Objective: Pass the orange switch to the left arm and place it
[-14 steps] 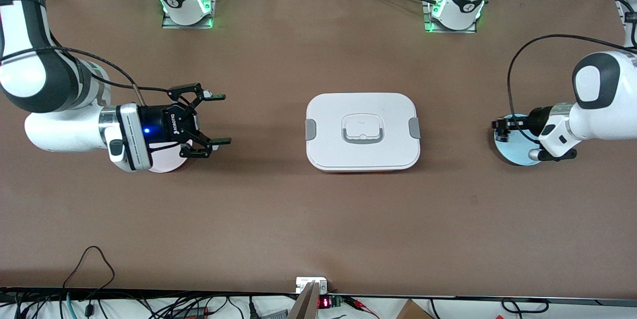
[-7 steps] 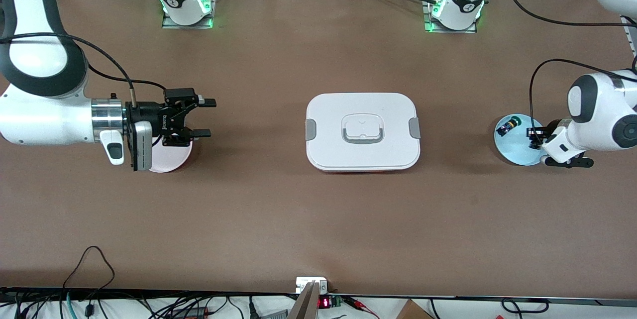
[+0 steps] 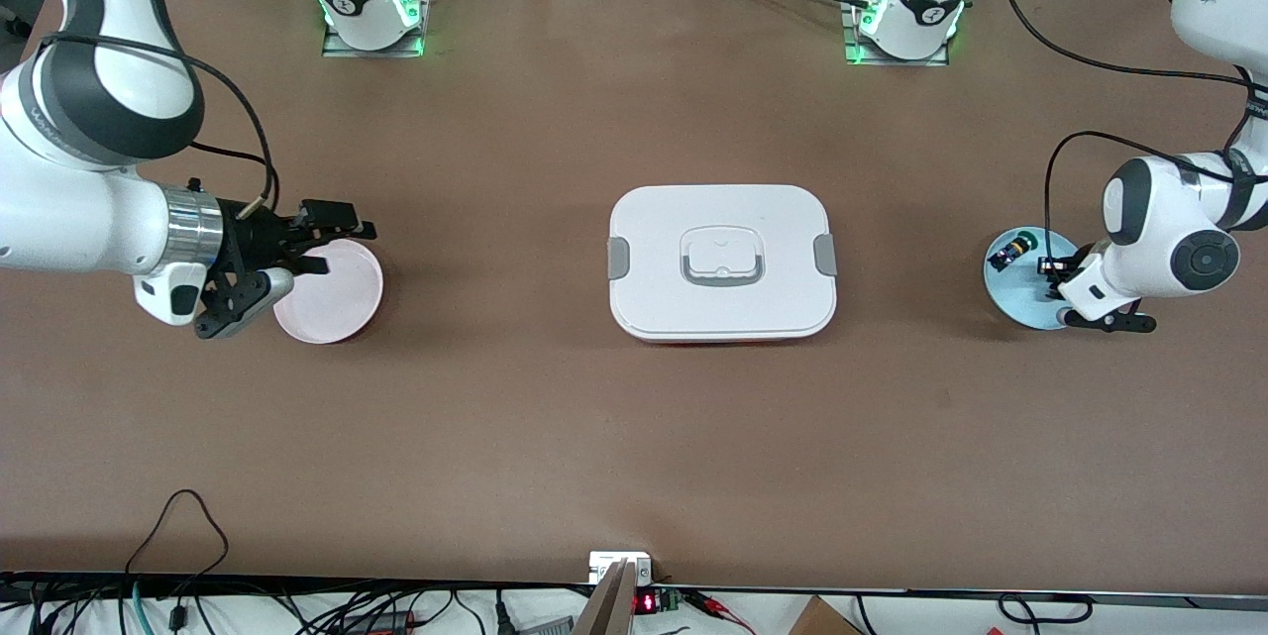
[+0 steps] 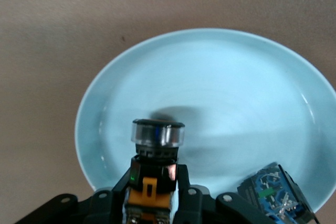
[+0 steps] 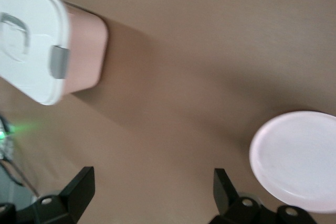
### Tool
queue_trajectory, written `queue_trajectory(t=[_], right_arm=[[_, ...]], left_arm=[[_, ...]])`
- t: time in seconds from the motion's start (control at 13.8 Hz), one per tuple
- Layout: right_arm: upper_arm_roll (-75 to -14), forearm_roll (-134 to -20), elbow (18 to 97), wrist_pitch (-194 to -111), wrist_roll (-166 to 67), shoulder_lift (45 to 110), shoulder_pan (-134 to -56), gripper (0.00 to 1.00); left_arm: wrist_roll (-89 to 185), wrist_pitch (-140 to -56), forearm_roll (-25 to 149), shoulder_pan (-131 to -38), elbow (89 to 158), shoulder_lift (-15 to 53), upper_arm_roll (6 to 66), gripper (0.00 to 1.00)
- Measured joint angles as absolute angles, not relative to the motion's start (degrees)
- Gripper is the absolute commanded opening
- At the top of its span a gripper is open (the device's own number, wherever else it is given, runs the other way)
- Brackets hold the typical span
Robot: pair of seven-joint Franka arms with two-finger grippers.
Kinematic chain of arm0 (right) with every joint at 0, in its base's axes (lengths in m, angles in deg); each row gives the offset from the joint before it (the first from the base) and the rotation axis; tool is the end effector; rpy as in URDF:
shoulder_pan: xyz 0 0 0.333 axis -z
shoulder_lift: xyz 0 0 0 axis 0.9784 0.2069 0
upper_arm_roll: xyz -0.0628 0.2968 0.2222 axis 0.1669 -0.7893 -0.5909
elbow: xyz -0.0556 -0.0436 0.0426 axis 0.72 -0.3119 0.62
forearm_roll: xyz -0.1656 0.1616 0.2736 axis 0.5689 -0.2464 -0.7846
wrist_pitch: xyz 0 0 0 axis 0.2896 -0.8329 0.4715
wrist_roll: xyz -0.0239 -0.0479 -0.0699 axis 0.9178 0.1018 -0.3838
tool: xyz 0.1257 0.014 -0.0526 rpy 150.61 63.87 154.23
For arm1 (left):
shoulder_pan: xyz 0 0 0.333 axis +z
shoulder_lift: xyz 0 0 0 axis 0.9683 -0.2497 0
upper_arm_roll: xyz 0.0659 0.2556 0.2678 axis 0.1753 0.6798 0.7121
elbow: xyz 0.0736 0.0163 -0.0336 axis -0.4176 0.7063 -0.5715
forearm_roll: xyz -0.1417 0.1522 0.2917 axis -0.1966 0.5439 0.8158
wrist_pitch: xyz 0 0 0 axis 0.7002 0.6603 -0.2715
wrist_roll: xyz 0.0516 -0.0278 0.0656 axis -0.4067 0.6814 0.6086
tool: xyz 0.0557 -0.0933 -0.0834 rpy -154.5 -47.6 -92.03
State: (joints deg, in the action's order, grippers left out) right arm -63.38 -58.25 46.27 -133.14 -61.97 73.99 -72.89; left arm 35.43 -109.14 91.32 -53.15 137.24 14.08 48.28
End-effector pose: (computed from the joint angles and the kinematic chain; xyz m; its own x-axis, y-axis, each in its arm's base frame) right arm 0.6159 0.1043 0.4923 0.9199 0.3845 -0.0775 0.3225 -0.8538 -0.4086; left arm 0.5528 0.1831 0.2275 0.9515 -0.0534 -0.3028 -0.0947 -0.9878 -0.1234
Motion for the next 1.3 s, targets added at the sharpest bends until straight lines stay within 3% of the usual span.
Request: queue_trajectory(t=[0.14,0.22,0.51,0.65,1.01,1.3], right_arm=[[-63.1,-54.7,46.2,-131.7,-56.9,73.5,-72.9,1.0],[-62.7,-53.1,46.0,-130.3,-53.6,73.4,-72.9,1.0],[-62.1,-42.8,40.8,-122.5,-44.4,73.2,-72.9,1.0],[-60.9,-41.0,37.6,-121.1,-44.1,72.7,-72.9,1.0],[-46.7,-40.4,36.0,-126.2,-45.0,71.5,-77.3,1.0],[-45.2,-38.2,38.0,-127.3,-44.7,69.1,-80.0,1.0]], left_arm=[[35.4,-109.8,91.3,-53.2,137.5,14.1,48.3,0.82],[35.4,-110.0,91.3,-53.2,137.5,14.1,48.3,1.0],[35.4,-109.9,91.4,-53.1,136.0,15.2,48.7,1.0],[35.4,-104.5,90.1,-53.4,132.1,18.1,48.0,1.0],[35.5,-90.0,76.6,-58.0,121.9,30.1,46.4,1.0],[36.8,-83.0,72.1,-61.9,120.7,40.5,46.5,1.0]])
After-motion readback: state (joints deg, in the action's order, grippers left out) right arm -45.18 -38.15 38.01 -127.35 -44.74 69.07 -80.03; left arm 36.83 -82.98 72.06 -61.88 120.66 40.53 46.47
